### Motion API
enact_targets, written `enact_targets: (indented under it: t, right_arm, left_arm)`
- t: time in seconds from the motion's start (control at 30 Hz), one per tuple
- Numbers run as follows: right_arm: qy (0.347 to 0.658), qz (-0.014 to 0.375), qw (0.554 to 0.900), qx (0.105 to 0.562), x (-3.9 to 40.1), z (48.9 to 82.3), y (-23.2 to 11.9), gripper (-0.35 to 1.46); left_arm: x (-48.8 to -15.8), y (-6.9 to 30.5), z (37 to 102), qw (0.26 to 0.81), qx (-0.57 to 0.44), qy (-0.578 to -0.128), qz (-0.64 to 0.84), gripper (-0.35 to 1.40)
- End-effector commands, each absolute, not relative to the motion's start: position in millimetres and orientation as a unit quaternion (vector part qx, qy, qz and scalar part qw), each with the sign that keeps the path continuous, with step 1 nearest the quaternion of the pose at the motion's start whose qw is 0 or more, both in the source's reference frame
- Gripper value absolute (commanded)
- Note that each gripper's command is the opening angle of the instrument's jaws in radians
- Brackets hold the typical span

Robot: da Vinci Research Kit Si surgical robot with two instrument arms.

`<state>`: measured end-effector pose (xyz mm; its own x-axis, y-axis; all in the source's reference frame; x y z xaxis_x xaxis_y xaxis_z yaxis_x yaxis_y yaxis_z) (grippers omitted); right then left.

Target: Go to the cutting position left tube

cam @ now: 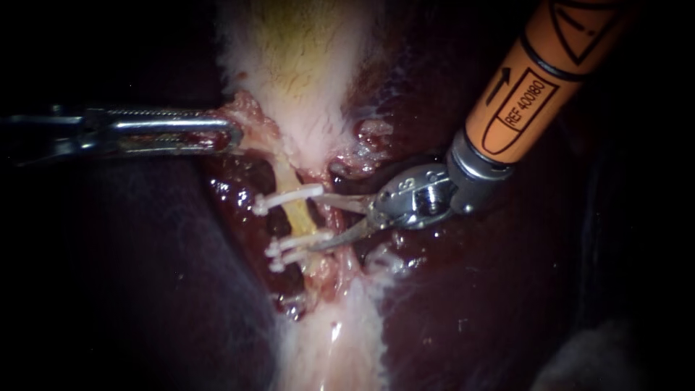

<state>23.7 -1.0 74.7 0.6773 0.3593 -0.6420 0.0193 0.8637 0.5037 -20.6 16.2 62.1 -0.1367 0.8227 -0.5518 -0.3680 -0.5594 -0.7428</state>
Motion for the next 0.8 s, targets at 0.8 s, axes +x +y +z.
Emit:
enact_targets:
  t: [0.8]
  right_arm:
    - [0.424,0.122,0.841,0.314,29.0,75.2,-1.3,1.38]
  left_arm:
    - [-20.5,16.1,62.0,0.413,-0.511,-0.223,0.720,-0.35]
